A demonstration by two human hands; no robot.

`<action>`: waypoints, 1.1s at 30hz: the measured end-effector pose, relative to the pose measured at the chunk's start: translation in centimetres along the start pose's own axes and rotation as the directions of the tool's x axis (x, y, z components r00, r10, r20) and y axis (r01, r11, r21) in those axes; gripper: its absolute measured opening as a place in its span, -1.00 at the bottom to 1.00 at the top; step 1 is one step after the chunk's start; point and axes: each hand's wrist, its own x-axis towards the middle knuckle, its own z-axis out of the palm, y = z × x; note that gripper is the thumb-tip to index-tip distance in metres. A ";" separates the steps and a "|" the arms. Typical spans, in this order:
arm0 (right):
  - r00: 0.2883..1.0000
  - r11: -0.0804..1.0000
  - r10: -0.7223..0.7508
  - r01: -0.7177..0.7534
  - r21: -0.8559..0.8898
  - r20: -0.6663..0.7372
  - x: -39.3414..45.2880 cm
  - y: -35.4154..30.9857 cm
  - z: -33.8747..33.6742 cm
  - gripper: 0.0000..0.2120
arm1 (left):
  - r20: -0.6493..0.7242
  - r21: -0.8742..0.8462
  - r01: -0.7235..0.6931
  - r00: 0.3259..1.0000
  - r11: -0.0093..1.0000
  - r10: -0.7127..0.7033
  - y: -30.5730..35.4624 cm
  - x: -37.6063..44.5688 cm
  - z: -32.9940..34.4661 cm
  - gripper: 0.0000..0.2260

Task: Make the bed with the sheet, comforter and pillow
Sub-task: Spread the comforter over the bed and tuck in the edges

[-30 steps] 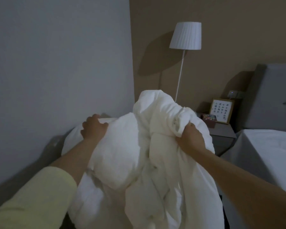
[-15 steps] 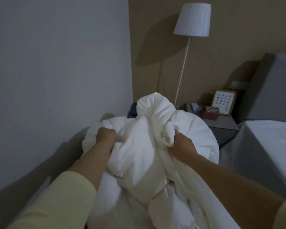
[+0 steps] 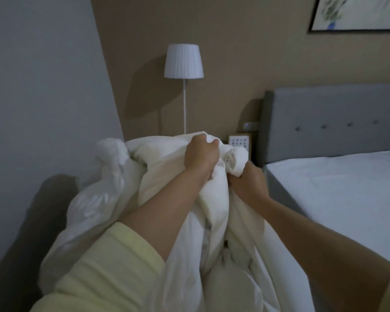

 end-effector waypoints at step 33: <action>0.303 0.408 0.397 -0.904 -0.130 -0.866 -18.9 49.8 -75.8 -0.28 | 0.941 -0.262 -0.413 0.090 0.872 0.325 37.2 -37.3 69.8 -0.89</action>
